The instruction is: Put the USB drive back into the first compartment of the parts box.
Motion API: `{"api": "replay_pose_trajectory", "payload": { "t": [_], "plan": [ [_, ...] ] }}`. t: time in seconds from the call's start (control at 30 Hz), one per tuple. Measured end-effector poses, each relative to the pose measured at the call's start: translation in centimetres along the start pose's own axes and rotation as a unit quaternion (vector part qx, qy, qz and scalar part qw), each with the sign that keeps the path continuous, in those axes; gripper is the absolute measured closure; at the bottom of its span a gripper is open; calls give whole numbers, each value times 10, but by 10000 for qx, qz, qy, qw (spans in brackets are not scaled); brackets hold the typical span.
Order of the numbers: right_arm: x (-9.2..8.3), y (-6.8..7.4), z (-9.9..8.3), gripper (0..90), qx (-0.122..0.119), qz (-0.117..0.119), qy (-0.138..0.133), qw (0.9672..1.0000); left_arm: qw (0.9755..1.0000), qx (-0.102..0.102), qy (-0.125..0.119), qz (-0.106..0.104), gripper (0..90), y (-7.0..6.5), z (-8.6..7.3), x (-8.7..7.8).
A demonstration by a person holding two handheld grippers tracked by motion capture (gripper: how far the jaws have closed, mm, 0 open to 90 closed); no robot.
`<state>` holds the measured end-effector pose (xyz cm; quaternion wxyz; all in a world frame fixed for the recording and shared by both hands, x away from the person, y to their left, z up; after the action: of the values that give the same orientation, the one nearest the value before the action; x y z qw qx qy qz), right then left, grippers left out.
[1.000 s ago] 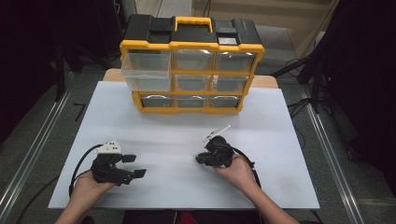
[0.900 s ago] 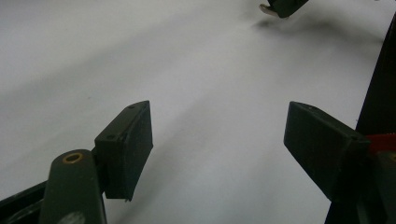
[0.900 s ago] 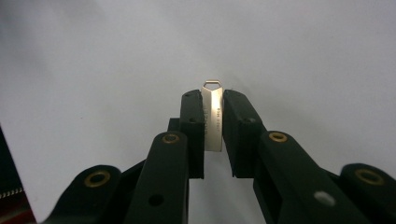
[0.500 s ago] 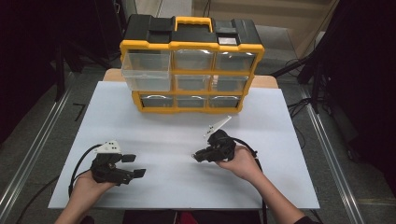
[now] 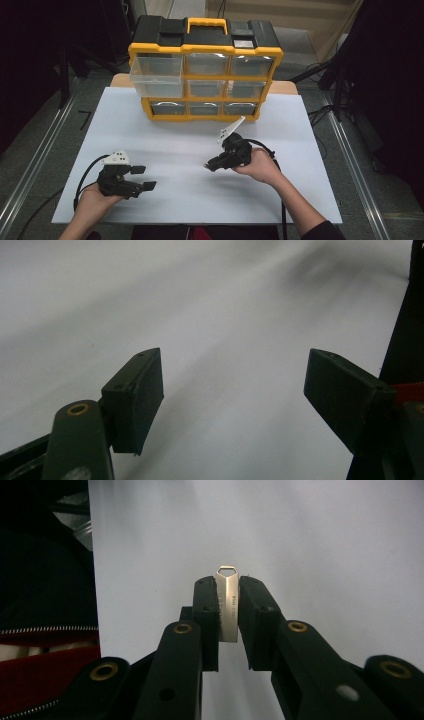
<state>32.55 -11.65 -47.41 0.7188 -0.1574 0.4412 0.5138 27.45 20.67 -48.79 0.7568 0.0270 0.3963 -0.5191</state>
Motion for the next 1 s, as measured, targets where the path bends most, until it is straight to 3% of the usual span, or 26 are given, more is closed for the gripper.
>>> {"api": "replay_pose_trajectory", "payload": {
  "t": [0.27,0.33,1.0],
  "plan": [
    [-9,-4,10,764,-102,32,80,9999,10000,1,-14,0,247,0,0,0],
    [-11,-5,13,764,-54,158,37,9999,10000,-12,-10,4,247,0,0,0],
    [-32,-10,47,764,-224,76,42,9997,10000,-9,-22,-18,247,0,0,0]
  ]
}}
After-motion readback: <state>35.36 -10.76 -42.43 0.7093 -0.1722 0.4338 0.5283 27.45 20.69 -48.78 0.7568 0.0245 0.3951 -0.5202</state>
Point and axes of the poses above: each handheld gripper's, and its own axes: x roughly forward along the jaws, z roughly out of its top, y roughly to its left, the point moved 3 cm from there along x, roughly forward along the jaws, and after that the axes turned 8 degrees about -z, right-handed, at the moved point
